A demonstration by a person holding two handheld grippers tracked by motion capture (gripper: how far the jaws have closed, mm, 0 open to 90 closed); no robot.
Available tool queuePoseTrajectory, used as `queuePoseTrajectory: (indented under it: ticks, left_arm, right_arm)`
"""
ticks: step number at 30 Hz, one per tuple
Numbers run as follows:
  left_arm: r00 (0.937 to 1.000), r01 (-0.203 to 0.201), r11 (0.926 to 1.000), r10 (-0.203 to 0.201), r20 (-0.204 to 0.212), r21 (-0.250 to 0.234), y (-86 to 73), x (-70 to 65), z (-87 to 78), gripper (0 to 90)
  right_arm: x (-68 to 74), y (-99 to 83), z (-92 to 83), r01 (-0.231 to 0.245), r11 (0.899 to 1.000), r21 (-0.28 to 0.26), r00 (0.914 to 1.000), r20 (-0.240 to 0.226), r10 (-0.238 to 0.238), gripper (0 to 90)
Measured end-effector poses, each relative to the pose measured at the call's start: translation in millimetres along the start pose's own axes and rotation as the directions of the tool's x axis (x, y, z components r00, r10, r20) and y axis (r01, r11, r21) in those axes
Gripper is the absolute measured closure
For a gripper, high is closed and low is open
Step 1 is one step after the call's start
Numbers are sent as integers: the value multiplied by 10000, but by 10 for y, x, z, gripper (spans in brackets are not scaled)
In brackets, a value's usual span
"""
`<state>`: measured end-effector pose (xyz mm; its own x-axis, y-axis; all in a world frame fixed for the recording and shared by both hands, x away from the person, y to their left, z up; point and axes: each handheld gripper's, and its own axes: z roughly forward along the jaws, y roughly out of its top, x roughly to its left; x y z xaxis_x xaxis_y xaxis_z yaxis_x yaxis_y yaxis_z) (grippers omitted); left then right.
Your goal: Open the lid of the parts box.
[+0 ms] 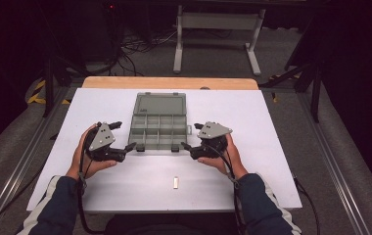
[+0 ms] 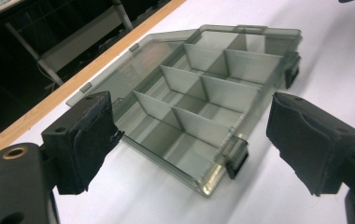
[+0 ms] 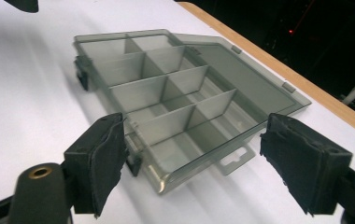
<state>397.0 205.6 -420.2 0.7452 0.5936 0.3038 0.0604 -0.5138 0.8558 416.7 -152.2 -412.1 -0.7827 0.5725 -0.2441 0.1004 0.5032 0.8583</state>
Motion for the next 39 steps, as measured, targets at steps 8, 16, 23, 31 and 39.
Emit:
queuePoseTrajectory:
  ticks: [8,16,23,31,39]
  left_arm:
    - [9999,-26,9996,29,105,-285,-103,-149,-150,153]
    - [9994,87,9987,-71,326,-501,-215,-278,-251,127]
    - [9985,41,9989,-16,554,-460,-341,-368,-287,123]
    - [9933,307,9993,-283,1121,-203,-459,-447,-347,104]
    - [9899,558,9984,-552,1309,-11,-557,-480,-438,73]
  right_arm:
    - [114,-75,-73,167,9998,129,9995,-258,-164,210]
    - [240,-156,-102,281,9992,285,9969,-738,-259,205]
    - [370,-203,-108,474,9970,609,9883,-1480,-379,203]
    - [536,-245,-98,944,9903,1015,9626,-2629,-648,189]
    - [667,-308,-13,1240,9812,1478,9296,-3633,-627,202]
